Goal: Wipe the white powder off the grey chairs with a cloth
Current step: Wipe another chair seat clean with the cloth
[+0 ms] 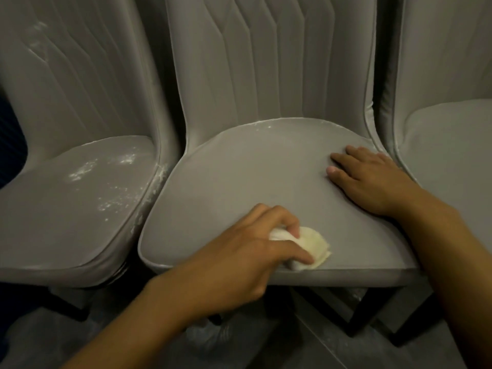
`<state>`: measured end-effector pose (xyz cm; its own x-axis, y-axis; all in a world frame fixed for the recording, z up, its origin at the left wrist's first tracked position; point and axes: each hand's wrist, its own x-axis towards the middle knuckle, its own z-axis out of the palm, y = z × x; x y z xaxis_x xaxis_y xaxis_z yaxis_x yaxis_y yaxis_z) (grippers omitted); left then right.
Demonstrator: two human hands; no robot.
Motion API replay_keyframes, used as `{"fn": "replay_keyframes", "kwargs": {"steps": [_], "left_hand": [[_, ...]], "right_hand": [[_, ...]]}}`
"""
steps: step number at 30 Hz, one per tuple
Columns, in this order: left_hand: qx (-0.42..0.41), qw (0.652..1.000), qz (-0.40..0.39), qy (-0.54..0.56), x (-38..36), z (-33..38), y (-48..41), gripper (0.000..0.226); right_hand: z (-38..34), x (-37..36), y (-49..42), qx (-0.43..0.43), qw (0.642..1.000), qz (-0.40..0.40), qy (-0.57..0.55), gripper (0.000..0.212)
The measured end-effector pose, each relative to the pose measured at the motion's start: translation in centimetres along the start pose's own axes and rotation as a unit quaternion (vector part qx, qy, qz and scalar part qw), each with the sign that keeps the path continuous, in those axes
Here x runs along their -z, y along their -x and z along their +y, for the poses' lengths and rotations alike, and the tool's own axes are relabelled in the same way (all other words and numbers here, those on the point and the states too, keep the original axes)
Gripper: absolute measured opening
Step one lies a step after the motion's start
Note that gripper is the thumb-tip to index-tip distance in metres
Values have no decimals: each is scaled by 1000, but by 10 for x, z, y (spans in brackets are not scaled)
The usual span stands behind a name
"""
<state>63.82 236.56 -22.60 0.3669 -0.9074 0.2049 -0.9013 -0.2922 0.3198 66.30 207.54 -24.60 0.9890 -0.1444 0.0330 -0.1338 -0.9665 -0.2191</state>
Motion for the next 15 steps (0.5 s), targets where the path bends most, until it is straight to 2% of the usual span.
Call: {"fn": "replay_keyframes", "kwargs": {"steps": [3,5,8,10,12,15], "left_hand": [[39,999,-1,-7,18,-35,26,55],[112,991,56,-46,28,-68,44,51],[222,958,167,-71,29,-95,61,44],[211,959,187,-21,18,-86,51,35],[153,977,147,12,6,-65,31,32],[88,990,112,4,-4,-52,-1,31]], "right_hand": [[0,-1,0,-2,1000,0,3,65],[0,-1,-1,-2,1000,3,4,63],[0,-1,0,-3,1000,-2,0,64],[0,-2,-1,-1,1000,-4,-3,69],[-1,0,-2,3,1000,-5,-2,71],[-3,3,1,7,1000,-2,9,67]]}}
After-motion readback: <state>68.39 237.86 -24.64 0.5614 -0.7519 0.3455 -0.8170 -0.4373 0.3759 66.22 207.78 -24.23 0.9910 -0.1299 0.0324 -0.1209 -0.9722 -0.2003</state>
